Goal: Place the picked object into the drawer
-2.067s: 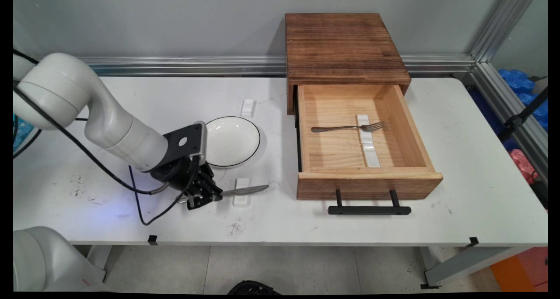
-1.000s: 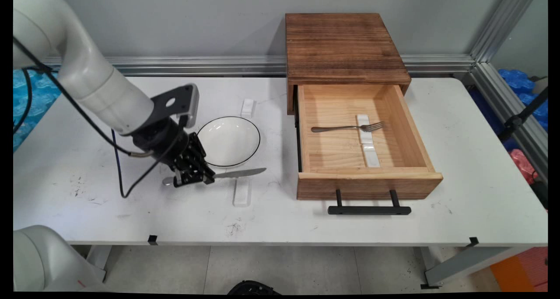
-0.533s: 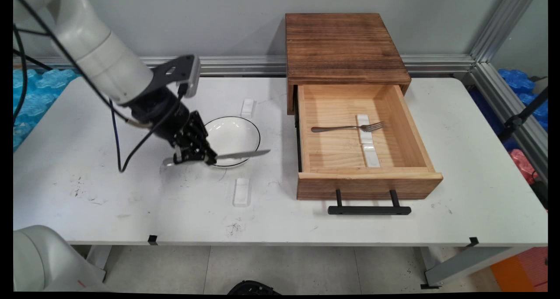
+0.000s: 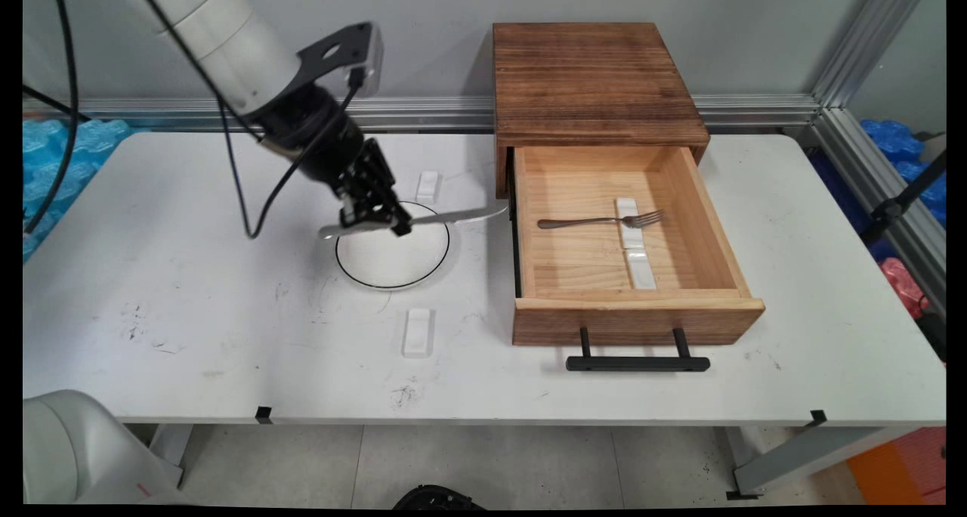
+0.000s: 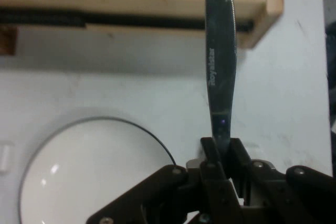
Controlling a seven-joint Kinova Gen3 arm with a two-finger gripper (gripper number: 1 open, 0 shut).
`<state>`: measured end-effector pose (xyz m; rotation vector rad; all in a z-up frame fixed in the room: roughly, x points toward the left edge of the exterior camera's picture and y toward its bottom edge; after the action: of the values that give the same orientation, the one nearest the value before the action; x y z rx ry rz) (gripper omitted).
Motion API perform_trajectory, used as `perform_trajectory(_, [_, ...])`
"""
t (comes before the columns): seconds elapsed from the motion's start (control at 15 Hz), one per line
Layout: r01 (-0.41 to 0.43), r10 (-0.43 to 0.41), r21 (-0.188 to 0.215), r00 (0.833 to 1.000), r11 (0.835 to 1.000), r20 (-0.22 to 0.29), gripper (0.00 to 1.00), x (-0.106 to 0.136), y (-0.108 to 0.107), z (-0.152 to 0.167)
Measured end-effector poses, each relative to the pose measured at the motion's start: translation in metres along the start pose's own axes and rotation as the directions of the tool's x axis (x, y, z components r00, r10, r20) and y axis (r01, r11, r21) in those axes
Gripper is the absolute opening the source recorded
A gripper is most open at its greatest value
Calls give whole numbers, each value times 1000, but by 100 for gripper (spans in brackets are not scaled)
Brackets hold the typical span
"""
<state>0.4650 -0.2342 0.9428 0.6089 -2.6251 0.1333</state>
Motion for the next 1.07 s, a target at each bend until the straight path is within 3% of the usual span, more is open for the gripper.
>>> perform_trajectory(0.53, [12, -10, 31, 998, 999, -63, 0, 48, -24, 9])
perform_trajectory(1.07, [-39, 44, 41, 991, 998, -124, 0, 105, -40, 51])
